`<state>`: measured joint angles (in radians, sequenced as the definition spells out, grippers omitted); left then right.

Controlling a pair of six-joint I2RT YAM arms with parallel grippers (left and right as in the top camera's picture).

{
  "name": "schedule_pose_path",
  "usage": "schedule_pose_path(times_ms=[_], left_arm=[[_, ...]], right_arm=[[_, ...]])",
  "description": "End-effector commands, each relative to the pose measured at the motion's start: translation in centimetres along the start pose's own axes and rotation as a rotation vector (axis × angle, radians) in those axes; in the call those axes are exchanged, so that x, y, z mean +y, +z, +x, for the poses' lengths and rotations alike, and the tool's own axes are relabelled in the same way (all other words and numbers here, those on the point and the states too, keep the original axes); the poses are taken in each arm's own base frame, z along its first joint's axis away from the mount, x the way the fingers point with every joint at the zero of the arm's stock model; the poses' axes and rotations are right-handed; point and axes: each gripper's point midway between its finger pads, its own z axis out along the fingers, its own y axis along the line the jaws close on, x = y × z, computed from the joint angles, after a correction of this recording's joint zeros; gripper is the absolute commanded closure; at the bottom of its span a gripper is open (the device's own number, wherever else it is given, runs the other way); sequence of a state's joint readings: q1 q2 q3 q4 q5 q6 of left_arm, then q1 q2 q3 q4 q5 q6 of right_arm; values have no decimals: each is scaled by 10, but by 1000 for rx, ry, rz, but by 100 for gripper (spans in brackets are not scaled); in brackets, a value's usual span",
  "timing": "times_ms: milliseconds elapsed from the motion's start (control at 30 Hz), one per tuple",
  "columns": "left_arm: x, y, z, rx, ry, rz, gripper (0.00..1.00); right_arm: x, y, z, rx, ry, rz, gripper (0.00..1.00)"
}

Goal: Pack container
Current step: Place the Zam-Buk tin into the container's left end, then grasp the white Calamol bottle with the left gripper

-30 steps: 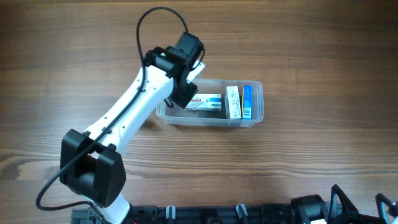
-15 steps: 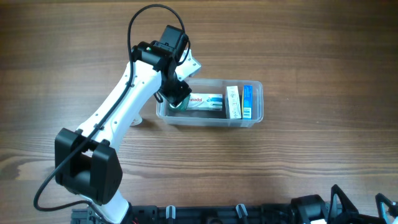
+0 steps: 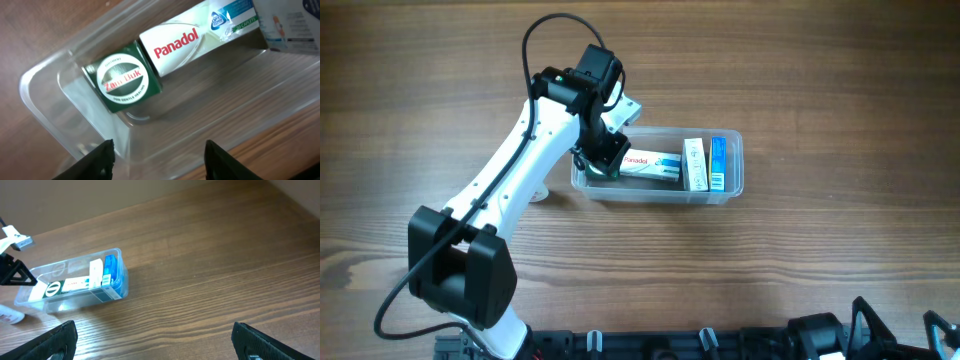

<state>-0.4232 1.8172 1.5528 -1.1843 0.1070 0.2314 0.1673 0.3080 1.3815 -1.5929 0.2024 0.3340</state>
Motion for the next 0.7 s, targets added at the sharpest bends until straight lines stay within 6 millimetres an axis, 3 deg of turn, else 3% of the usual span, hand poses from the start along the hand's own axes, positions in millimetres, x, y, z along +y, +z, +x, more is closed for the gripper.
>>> schedule_pose_path(times_ms=[0,100,167,267,333,400,667], left_arm=[[-8,-21,2,-51,-158,29,39],[6,-84,6,-234,-330,-54,24],[23,-121,27,-317,-515,-112,18],[45,-146,68,-322,-669,-196,22],[62,-144,90,-267,-722,-264,24],[73,-128,103,-208,-789,-275,23],[99,-55,121,-63,-877,-281,24]], right_arm=[[1,-3,1,-12,-11,-10,0],[1,-3,1,-12,-11,-10,0],[1,-3,1,-12,-12,-10,0],[1,-3,1,-12,-11,-10,0],[1,-3,1,-12,-12,-10,0],[1,-3,1,-12,-11,-10,0],[1,-3,1,-12,-11,-10,0]])
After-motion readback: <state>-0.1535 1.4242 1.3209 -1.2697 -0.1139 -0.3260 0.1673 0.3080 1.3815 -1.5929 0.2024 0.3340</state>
